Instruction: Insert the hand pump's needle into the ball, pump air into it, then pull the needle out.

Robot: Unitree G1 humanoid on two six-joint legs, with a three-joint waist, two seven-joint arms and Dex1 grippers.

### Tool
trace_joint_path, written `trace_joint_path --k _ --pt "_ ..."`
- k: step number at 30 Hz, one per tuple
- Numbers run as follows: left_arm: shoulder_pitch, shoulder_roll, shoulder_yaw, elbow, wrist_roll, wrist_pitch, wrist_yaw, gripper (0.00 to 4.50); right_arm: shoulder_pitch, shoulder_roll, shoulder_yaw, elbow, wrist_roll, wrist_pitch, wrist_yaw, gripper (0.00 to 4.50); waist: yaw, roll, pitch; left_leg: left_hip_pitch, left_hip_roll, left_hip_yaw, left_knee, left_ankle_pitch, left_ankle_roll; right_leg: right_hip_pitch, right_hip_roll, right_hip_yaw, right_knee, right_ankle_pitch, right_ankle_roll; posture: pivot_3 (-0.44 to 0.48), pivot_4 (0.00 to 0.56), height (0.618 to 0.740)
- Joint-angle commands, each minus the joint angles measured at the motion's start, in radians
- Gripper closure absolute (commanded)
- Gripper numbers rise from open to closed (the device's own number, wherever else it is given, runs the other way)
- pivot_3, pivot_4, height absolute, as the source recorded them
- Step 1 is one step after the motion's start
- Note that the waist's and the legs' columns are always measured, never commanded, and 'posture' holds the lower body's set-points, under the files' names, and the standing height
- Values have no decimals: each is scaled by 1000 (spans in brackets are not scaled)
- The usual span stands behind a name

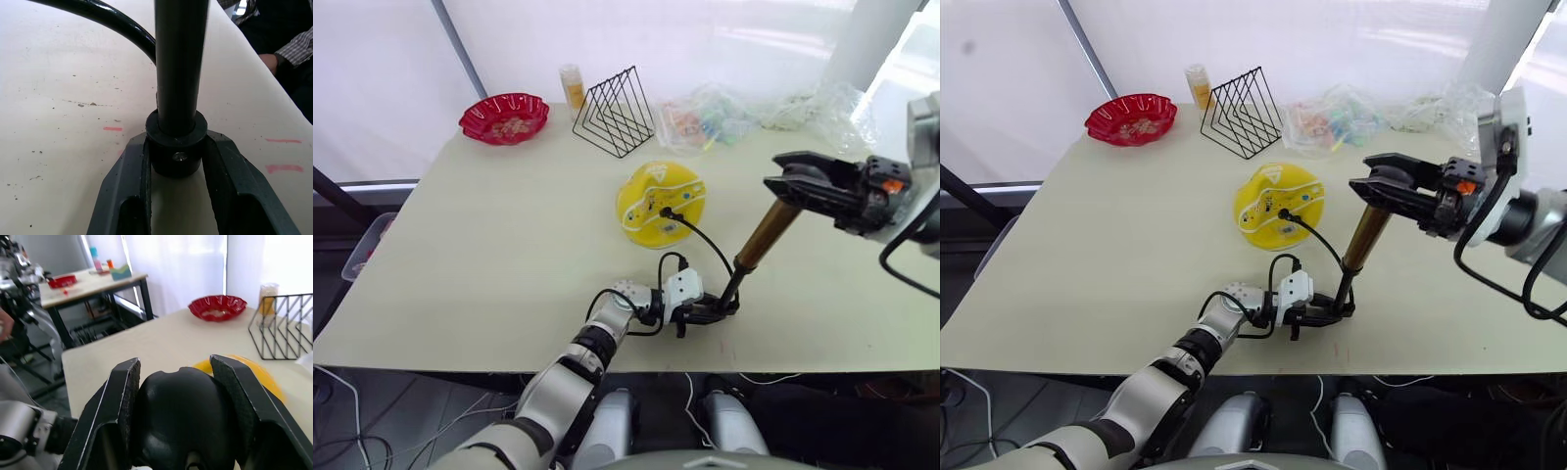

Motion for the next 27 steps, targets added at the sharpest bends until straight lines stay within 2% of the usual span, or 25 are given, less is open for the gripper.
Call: trace_joint_path --k 1,10,15,21,27 --pt "23 -2 -23 82 53 51 23 3499 56 9 6 -80 -5 -16 -3 2683 0 -1 -3 1 0 0 0 0 0 1 0 0 0 0 0 0 150 737" --pt "21 9 -62 124 131 -80 91 3499 160 21 37 -156 7 -42 -31 2683 4 -8 -9 2 0 -1 0 0 0 3 -1 -1 -2 0 0 0 150 737" --pt "24 4 -50 150 130 -78 102 3499 217 32 73 -162 -52 -59 -25 2683 5 -10 -14 2 0 -1 0 0 0 4 -1 -2 -3 0 0 0 150 737" --pt "31 4 -52 161 132 -84 90 3499 271 85 164 -101 -213 -124 18 2683 3 -12 -22 3 0 -2 0 -1 2 6 -1 -3 -6 0 0 0 150 737" --pt "33 4 -55 172 135 -81 85 3499 354 158 311 19 -466 -248 78 2683 2 -15 -31 4 0 -2 0 -2 2 7 -1 -3 -7 0 0 0 150 737"
